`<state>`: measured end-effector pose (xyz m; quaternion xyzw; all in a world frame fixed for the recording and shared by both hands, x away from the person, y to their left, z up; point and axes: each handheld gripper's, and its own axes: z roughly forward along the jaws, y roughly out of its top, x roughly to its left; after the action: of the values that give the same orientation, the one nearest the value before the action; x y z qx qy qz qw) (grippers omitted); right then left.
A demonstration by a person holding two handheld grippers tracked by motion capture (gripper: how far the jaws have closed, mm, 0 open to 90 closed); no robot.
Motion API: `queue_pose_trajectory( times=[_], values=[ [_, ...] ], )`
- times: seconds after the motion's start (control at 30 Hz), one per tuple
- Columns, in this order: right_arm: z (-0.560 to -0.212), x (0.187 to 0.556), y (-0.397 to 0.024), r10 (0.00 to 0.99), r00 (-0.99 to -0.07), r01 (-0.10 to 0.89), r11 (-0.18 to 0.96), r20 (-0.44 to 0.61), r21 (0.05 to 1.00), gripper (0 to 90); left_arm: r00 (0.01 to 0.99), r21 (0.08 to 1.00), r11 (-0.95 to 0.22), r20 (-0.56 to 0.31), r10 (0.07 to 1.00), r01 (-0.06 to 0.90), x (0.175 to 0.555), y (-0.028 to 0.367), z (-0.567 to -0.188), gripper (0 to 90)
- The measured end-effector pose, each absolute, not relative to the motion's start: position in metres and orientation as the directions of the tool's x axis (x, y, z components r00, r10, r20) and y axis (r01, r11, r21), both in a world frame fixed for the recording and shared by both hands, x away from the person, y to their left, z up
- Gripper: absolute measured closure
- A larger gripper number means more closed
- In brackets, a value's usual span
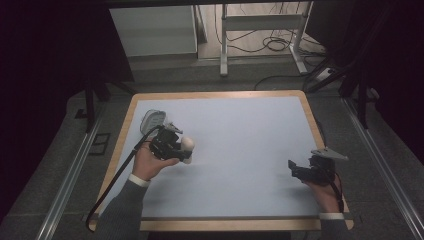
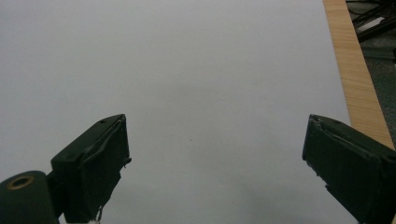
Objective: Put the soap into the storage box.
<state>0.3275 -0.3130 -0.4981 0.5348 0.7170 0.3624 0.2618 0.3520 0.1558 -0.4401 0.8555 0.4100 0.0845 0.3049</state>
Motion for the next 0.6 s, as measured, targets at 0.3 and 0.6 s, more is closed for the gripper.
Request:
queue_pose_trajectory(
  times=[0.3,0.6],
  values=[
    [-0.499,0.328,-0.314,0.958,-0.288,0.579,0.166,0.01,0.798,7.1,0.628,0.608,-0.449,-0.109,0.77,0.655,0.36,0.168,-0.435,50.0],
    [-0.5,0.329,-0.313,0.957,-0.289,0.581,0.168,0.009,0.796,7.0,0.614,0.606,-0.44,-0.104,0.782,0.663,0.367,0.177,-0.433,50.0]
  ],
)
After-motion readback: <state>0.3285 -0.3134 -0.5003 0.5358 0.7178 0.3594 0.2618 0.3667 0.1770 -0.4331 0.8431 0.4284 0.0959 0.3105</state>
